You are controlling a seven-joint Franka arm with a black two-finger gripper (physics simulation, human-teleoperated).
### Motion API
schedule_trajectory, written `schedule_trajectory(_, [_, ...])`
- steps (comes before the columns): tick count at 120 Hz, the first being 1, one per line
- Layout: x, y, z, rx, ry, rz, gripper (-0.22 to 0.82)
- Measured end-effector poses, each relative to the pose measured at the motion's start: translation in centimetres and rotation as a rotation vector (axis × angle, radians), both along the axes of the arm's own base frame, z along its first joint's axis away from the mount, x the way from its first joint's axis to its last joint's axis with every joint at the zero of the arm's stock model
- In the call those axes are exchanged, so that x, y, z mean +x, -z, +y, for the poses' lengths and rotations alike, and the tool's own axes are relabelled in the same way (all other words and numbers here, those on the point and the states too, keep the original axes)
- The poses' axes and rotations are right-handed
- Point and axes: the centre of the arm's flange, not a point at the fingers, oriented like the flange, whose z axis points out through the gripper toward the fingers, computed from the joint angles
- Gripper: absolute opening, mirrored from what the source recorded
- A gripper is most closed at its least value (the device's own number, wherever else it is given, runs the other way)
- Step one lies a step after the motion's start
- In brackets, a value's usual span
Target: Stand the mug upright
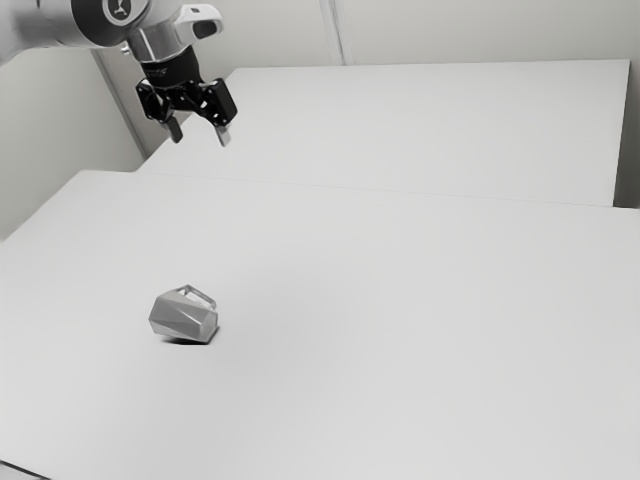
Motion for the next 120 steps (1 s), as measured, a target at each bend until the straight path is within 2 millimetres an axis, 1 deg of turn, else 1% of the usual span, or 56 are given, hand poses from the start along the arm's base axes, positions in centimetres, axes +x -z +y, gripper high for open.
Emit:
schedule_trajectory(26, [-0.3,-0.2,0.2,-0.002,-0.002,0.000,0.60])
schedule_trajectory(41, [-1.3,-0.1,0.3,0.000,-0.004,0.009,0.60])
schedule_trajectory(69, [-2.9,2.1,0.5,-0.004,-0.009,0.052,0.60])
schedule_trajectory(77, [-3.2,3.1,0.8,-0.024,-0.019,0.074,0.60])
schedule_trajectory(87, [-3.6,5.0,2.3,-0.060,-0.050,0.111,0.60])
schedule_trajectory(106, [-5.0,8.0,7.5,-0.139,-0.120,0.149,0.60])
schedule_trajectory(120, [-5.6,10.2,9.9,-0.201,-0.112,0.152,0.60])
